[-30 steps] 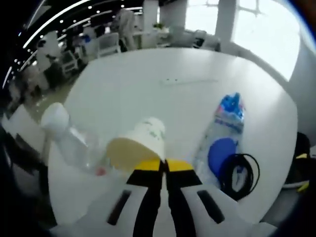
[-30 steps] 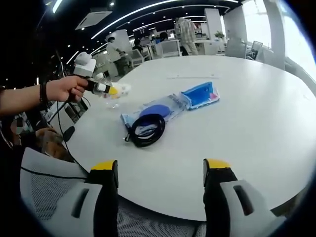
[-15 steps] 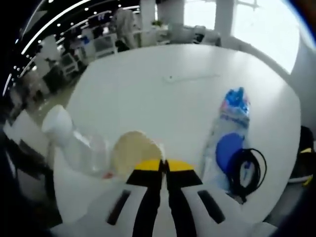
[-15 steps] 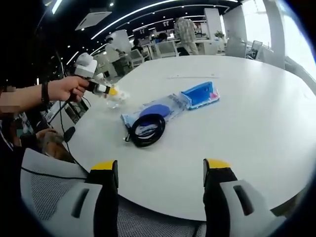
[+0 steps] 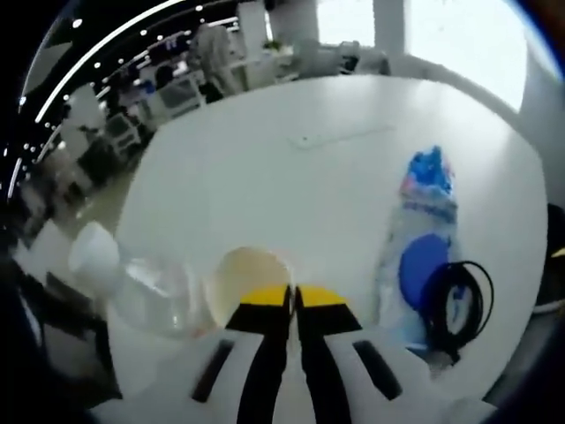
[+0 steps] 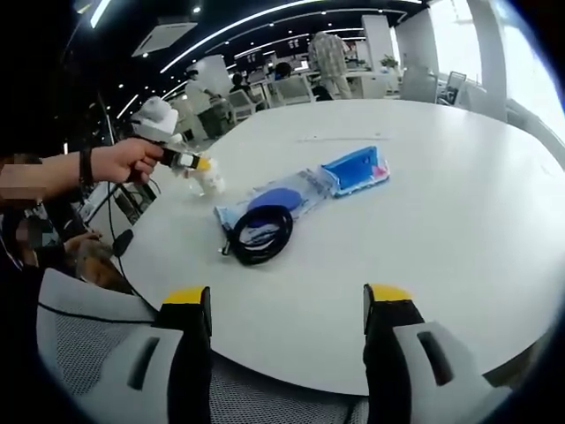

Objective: Arrange the tabletop items into an orderly group along one side of the table until the central work area is clear of visible clutter.

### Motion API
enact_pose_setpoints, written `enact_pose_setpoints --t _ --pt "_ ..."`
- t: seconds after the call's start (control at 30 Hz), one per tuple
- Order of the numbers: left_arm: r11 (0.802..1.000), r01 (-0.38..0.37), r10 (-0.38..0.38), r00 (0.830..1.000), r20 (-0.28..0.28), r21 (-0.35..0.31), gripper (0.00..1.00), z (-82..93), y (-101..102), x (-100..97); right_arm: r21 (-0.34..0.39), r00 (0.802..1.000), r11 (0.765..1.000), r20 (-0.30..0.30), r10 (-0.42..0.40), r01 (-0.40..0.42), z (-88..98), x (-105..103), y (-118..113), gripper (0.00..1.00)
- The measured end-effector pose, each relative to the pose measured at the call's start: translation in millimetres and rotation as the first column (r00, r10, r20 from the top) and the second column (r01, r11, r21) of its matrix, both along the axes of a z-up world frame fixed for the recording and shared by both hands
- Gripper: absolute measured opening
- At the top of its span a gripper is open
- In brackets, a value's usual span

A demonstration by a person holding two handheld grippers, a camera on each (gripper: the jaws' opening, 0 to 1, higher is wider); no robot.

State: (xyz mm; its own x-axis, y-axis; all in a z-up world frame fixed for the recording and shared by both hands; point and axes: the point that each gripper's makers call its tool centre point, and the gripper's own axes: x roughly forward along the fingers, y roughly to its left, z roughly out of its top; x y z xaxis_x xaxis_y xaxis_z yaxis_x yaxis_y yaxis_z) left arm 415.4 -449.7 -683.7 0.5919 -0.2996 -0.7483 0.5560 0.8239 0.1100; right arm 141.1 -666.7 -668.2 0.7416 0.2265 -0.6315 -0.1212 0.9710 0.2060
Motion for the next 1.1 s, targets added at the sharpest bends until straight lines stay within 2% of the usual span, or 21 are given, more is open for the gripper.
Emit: enact_pose_setpoints --t 0.17,0.27,0.4,0.57,0.77,1.1 --pt "0.999 0.024 -0.026 0.999 0.043 0.037 0.0 -0.7 -2.9 4.5 -0.002 1.0 1.0 0.0 0.002 -0.002 0.1 -0.1 0.3 0.7" --pt "0.999 0.018 -0.02 0.997 0.07 0.036 0.0 -0.5 -3.1 7.5 -0.003 1.0 1.0 -0.001 -0.001 0.001 -0.5 0.0 -0.6 0.7" --pt "0.998 0.026 -0.029 0.998 0.058 0.05 0.0 -8.4 -0.8 6.9 -0.003 1.0 1.0 -0.002 -0.001 0.001 -0.3 -0.5 -0.5 0.7" --pt "0.996 0.041 -0.046 0.997 0.066 0.075 0.03 -9.1 1.0 5.9 -0.002 1.0 1.0 -0.004 0.0 0.0 -1.1 -0.2 -0.2 0.7" --pt "0.997 0.042 -0.046 0.998 0.049 0.072 0.11 -10.8 0.6 1.7 -0.002 1.0 1.0 -0.006 0.005 -0.005 -1.8 -0.4 1.0 0.7" --pt "0.998 0.036 -0.037 0.999 0.019 0.06 0.14 -15.0 -0.3 -2.1 -0.002 1.0 1.0 -0.005 0.005 -0.005 -1.1 -0.5 1.4 0.69"
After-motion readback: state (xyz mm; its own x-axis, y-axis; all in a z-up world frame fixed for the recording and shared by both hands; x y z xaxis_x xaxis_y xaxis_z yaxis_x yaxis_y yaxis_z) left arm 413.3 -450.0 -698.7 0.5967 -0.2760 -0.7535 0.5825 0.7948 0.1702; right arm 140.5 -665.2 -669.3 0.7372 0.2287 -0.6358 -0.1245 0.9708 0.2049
